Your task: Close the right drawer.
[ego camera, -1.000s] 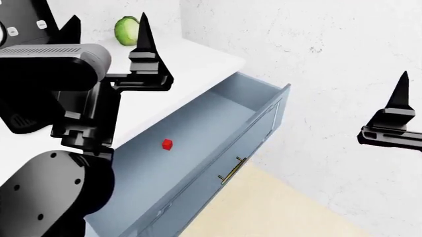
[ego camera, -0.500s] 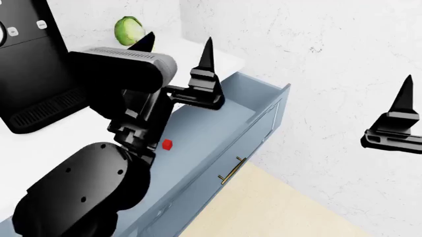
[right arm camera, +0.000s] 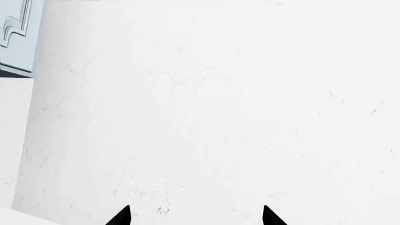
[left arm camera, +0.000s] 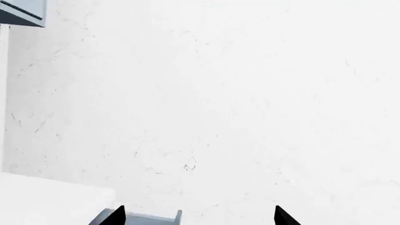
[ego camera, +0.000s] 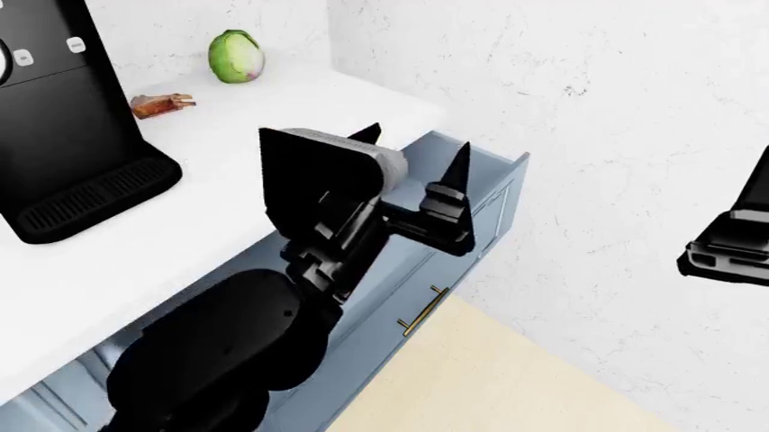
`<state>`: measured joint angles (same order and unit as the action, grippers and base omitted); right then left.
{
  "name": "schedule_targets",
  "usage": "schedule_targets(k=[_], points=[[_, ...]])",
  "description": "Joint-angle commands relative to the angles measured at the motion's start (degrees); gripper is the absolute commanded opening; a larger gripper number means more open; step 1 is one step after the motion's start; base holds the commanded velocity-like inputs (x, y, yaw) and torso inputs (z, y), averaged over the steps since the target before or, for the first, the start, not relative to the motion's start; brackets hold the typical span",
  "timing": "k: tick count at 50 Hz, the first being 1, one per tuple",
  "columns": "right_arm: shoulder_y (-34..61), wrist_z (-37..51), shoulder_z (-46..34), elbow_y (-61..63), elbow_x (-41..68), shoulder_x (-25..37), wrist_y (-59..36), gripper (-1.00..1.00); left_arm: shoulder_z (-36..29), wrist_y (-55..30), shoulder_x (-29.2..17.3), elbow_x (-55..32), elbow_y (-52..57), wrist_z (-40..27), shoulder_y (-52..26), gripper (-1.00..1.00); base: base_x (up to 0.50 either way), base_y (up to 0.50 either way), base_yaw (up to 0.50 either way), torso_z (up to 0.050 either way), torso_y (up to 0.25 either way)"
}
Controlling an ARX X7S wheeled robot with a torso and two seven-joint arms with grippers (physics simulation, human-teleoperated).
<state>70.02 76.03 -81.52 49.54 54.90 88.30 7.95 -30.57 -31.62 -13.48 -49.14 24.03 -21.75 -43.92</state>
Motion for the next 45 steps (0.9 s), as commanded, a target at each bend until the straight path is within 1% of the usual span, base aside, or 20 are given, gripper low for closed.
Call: schedule_targets(k=[1,2,7,21,32,44,45], points=[[-0.49,1.18,-0.19,1.08,-0.8,1.67,0.79,1.0,-2.88,0.46,1.08,-0.52,-2.54,2.8,1.86,1.0,0.0,0.0,0.0,0.0,0.0],[-0.82,0.99,-0.5,0.75,-1.17,1.66,2.06,1.0,-3.46,-0.36,1.07,-1.5,-3.1,3.5,2.14,1.0,0.0,0.0,0.0,0.0,0.0],[-0.37,0.03,0.07,0.42,-0.51,1.29,0.83,1.0,-5.85,0.47,1.15,0.22,-5.1,5.16,3.88,1.0,0.0,0.0,0.0,0.0,0.0],[-1.16,0.41,-0.34,0.11,-1.42,1.17,1.87,1.0,-8.84,3.7,2.48,1.91,-10.61,8.82,7.62,1.0,0.0,0.0,0.0,0.0,0.0],[-1.4,0.3,-0.28,-0.43,-1.37,0.42,2.12,1.0,-11.14,6.38,2.37,2.93,-13.88,11.8,11.66,1.0,0.0,0.0,0.0,0.0,0.0],[-1.89,0.37,-0.47,-0.73,-1.71,0.19,2.63,1.0,-12.46,6.19,2.2,1.76,-14.28,12.12,14.36,1.0,0.0,0.0,0.0,0.0,0.0],[-1.93,0.37,-0.48,-0.77,-1.73,0.17,2.66,1.0,-13.07,6.41,2.09,2.69,-14.38,12.18,14.42,1.0,0.0,0.0,0.0,0.0,0.0]])
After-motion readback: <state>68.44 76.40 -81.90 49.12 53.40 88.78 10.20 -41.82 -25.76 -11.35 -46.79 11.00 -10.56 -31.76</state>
